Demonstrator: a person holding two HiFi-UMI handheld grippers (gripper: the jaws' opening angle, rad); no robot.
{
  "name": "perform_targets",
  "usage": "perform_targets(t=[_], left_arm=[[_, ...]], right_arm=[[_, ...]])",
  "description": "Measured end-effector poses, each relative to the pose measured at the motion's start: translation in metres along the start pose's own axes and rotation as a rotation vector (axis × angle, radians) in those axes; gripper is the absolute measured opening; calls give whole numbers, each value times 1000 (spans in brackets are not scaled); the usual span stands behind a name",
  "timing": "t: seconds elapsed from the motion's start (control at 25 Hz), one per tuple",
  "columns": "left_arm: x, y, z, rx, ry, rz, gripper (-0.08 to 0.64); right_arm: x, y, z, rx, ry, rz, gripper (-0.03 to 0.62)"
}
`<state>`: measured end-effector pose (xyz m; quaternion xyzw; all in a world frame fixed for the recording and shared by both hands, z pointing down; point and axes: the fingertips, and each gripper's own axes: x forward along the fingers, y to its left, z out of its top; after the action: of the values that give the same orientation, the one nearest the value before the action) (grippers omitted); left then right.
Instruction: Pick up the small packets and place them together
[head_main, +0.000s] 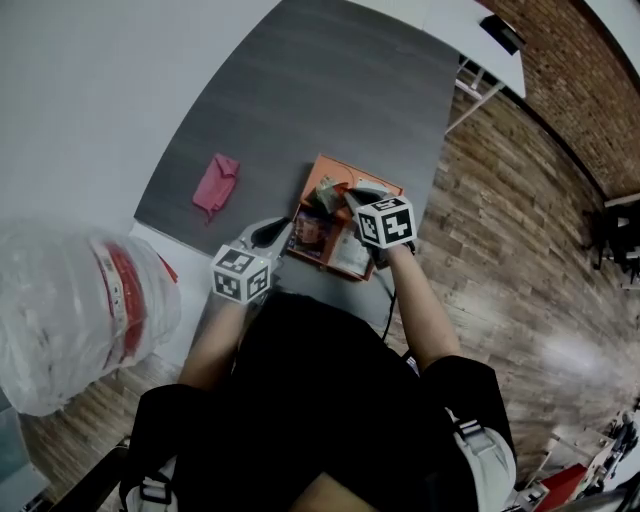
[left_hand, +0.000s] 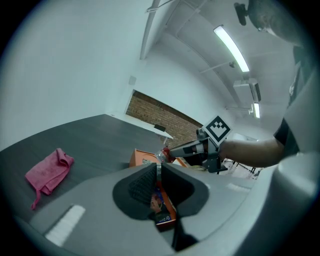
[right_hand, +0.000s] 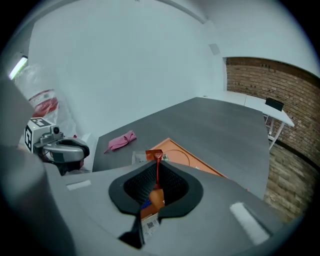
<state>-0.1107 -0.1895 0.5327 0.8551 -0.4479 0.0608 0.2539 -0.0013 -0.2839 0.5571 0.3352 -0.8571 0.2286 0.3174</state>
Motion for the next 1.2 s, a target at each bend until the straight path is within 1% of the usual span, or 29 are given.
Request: perform_targets(t=[0.24,0.44,0.56,0.64,0.8,1.0,1.2], left_arm=[[-6,6,1,-8,-2,38,29],[-12,12,-4,-18,6,65,29],[-14,14,-4,-22,2,75,29],[-15,13,-5,-22,1,79,29],[-14,10,-8,-22,6,77,29],[-11,5,-5,-5,10,62,29],[-7,1,-2,15,11,45,29]], right_arm=[[19,-9,9,-23,31,1,20],[29,-13,13,-51,36,-25,26],[33,-14,16,-62,26,-37,92],[34,-13,15,-69,26,-29,98],[31,-10,13,-76,24,-17,97],[25,-9,13,-76,17,-14,91],[11,4,12,-94,-6,1,84]])
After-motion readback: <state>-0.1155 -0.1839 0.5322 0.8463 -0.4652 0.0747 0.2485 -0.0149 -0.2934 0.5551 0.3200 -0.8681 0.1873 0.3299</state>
